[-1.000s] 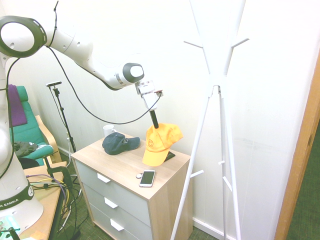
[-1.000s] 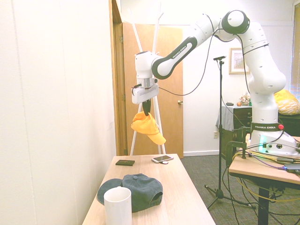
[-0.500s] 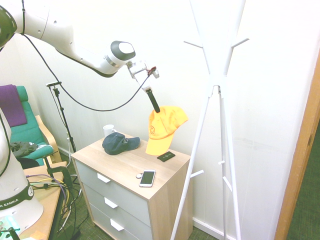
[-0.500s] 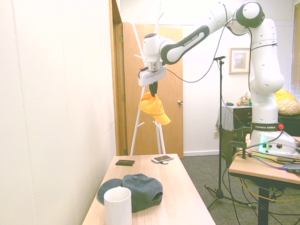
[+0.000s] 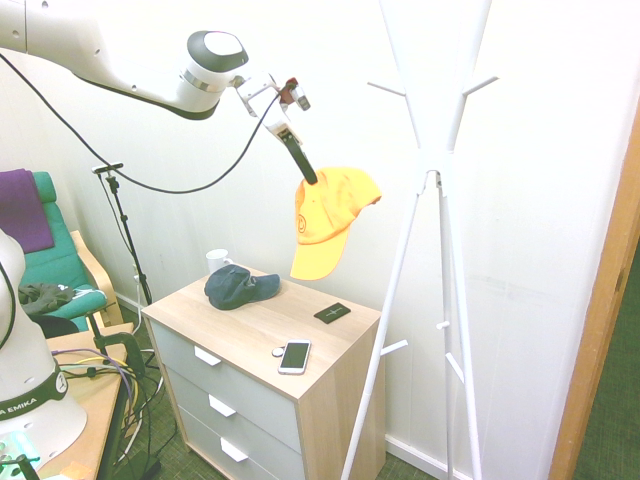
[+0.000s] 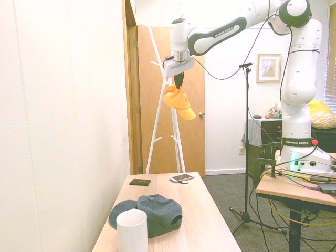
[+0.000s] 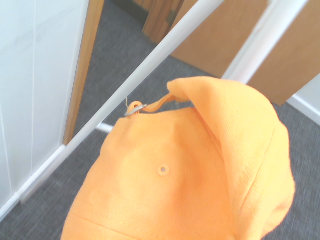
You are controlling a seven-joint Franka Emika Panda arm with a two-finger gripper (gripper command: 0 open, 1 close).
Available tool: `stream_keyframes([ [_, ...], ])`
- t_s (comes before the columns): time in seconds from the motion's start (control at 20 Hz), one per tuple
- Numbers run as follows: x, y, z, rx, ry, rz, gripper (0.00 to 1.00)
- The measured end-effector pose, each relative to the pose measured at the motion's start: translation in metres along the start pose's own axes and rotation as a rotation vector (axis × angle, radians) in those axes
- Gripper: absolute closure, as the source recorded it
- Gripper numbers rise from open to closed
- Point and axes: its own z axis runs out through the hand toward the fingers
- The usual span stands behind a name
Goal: Hang the cap
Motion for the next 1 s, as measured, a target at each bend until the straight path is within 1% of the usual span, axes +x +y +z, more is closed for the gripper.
stream_keyframes([
  [0.45,0.038,0.028,-0.056,0.055,0.055,0.034,1.0],
  [0.8,0.056,0.029,-0.109,0.099,0.121,0.042,1.0],
  [1.0,0.077,0.028,-0.128,0.118,0.156,0.051,1.0],
])
